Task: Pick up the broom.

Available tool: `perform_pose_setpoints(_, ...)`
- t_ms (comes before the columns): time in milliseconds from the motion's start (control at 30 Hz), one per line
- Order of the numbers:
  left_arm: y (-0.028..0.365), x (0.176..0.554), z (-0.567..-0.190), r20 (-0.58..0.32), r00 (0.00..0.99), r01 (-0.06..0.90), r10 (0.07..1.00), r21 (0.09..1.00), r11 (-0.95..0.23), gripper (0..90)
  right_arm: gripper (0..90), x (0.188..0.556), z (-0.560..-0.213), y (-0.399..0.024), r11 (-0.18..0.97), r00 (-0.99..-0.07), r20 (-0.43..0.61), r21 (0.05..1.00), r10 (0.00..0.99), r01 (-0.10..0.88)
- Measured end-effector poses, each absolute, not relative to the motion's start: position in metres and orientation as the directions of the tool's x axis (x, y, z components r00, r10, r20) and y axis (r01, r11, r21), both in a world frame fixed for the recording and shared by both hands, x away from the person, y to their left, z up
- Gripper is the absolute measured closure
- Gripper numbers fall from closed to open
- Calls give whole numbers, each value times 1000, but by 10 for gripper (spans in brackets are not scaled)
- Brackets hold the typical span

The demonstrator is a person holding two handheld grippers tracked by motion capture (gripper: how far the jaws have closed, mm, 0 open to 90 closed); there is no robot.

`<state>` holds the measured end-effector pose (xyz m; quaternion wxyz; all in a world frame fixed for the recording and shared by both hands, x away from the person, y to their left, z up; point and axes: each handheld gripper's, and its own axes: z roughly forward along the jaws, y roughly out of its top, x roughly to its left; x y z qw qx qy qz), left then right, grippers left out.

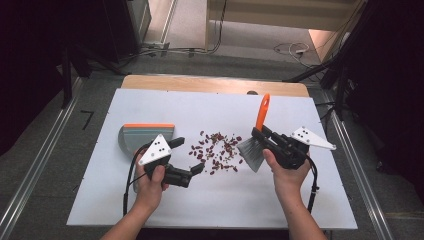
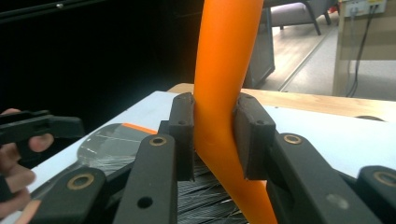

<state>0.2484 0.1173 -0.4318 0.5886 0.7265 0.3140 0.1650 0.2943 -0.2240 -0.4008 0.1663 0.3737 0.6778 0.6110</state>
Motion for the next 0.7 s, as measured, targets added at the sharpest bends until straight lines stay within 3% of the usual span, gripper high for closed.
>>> perform_pose_setpoints(400, 77, 253, -433, -195, 782, 321, 592, 940, -115, 74, 692, 282, -402, -185, -4, -708, 212, 959, 674, 284)
perform_pose_setpoints(467, 71, 251, -433, -190, 778, 320, 599, 940, -118, 144, 692, 280, -402, -181, 0, -712, 208, 960, 670, 281)
perform_pose_setpoints(567, 66, 250, -433, -211, 781, 335, 588, 936, -109, 166, 692, 277, -403, -176, 2, -715, 202, 962, 669, 273)
perform_pose_setpoints(700, 59, 250, -434, -236, 771, 365, 592, 925, -106, 260, 692, 272, -403, -170, 4, -723, 193, 965, 663, 261)
